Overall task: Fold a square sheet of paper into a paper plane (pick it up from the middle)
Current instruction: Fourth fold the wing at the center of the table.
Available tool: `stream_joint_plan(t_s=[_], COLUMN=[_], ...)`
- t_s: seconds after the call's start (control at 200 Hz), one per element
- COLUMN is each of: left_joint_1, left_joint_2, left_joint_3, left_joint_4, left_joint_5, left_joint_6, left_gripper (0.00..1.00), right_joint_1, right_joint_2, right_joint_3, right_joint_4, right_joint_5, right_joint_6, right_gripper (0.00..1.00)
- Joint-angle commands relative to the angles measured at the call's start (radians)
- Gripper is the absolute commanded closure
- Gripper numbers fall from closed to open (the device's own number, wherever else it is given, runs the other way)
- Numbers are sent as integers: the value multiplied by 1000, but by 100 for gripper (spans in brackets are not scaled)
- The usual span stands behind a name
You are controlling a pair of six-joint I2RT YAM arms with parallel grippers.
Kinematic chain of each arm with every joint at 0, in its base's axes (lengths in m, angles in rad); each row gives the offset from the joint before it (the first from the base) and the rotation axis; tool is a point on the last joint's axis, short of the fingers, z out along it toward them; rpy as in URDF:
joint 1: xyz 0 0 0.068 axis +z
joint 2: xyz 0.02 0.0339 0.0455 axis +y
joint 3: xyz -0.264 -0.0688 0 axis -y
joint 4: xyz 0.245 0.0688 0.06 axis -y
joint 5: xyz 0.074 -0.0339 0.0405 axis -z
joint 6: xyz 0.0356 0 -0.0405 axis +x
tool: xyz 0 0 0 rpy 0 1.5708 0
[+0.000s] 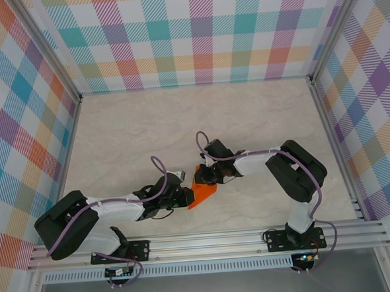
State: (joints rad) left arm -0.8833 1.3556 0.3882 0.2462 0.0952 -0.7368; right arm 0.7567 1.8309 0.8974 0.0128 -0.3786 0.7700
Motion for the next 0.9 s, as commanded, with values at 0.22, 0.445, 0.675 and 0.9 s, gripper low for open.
stream_joint_plan(t_s=[0.22,0.445,0.675,0.9], left_joint_1=[-8,-8,-8,-8], left_joint_2=[20,32,53,55], left_joint_3=[-25,-19,-3,0], left_joint_4=[10,33,48,29], left_joint_5=[7,43,58,51], left_joint_6=[18,43,68,68], left_gripper=[96,98,99,100], right_joint_1=[-23,-24,-22,-16], right_joint_2=[-105,-154,-126,-102], right_joint_3=[-32,-48,-59,-35], right_joint_4=[-76,-75,-4,24], right_joint_5=[105,98,-40,-89], right_joint_6=[-9,-2,2,3], right_gripper=[83,82,80,81])
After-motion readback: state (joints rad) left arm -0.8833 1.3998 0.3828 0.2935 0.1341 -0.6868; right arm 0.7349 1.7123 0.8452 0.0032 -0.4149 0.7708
